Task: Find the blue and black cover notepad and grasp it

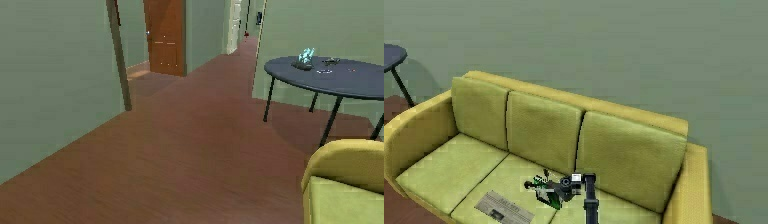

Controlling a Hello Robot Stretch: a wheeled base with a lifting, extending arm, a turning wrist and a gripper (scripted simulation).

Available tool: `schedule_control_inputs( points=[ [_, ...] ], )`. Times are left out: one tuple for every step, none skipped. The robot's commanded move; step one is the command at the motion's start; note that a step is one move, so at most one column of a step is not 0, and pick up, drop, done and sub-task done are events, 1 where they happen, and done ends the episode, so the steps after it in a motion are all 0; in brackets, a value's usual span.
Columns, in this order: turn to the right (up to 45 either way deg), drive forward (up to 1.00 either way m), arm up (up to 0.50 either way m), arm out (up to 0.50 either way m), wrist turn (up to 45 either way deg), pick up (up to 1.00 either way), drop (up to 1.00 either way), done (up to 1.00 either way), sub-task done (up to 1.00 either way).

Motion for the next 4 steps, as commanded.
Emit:
schedule_control_inputs(
  points=[
    [0.0, 0.00, 0.00, 0.00, 27.0, 0.00, 0.00, 0.00, 0.00],
    [0.0, 0.00, -0.30, 0.00, 0.0, 0.00, 0.00, 0.00, 0.00],
    [0.0, 0.00, 0.00, 0.00, 0.0, 1.00, 0.00, 0.00, 0.00],
    [0.0, 0.00, 0.10, 0.00, 0.0, 0.00, 0.00, 0.00, 0.00]
  ],
)
